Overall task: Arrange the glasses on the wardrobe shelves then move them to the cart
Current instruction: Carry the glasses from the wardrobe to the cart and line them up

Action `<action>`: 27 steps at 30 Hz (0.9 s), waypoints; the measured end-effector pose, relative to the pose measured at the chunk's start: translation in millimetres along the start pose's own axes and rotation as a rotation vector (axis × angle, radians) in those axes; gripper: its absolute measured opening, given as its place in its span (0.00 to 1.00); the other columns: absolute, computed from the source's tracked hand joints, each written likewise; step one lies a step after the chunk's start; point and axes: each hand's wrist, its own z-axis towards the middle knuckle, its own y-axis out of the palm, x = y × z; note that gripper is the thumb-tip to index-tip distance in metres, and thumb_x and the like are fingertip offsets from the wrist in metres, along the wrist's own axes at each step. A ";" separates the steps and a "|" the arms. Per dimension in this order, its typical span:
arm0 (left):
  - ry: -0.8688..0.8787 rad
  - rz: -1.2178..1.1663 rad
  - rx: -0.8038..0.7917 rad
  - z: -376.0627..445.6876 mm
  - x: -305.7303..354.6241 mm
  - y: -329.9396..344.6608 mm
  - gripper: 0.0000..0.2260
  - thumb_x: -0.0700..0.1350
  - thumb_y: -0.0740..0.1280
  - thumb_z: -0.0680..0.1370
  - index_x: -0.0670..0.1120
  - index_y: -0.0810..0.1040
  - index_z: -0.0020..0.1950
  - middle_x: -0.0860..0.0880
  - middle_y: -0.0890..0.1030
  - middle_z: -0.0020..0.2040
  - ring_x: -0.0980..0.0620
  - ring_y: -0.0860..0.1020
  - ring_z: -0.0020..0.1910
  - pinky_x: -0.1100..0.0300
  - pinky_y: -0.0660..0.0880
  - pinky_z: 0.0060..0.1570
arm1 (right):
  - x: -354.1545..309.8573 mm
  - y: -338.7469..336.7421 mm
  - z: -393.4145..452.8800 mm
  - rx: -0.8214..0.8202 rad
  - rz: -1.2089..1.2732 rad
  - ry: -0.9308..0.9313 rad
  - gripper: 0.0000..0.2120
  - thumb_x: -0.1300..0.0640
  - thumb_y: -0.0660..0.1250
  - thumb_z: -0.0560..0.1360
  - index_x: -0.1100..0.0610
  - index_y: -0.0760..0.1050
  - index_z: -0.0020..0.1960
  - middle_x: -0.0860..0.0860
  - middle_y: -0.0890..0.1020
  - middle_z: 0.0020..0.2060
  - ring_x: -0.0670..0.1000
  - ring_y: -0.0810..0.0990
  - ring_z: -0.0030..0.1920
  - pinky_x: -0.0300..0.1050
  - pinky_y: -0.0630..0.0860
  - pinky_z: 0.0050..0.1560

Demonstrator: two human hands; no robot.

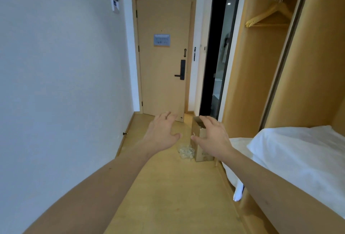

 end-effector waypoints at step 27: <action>-0.104 0.027 -0.193 377.2 -105.1 169.6 0.35 0.54 0.71 0.77 0.50 0.61 0.81 0.43 0.61 0.80 0.43 0.56 0.79 0.45 0.61 0.76 | 154.6 152.0 362.8 -0.154 0.093 0.135 0.38 0.42 0.71 0.76 0.50 0.60 0.80 0.52 0.68 0.75 0.57 0.66 0.74 0.58 0.67 0.72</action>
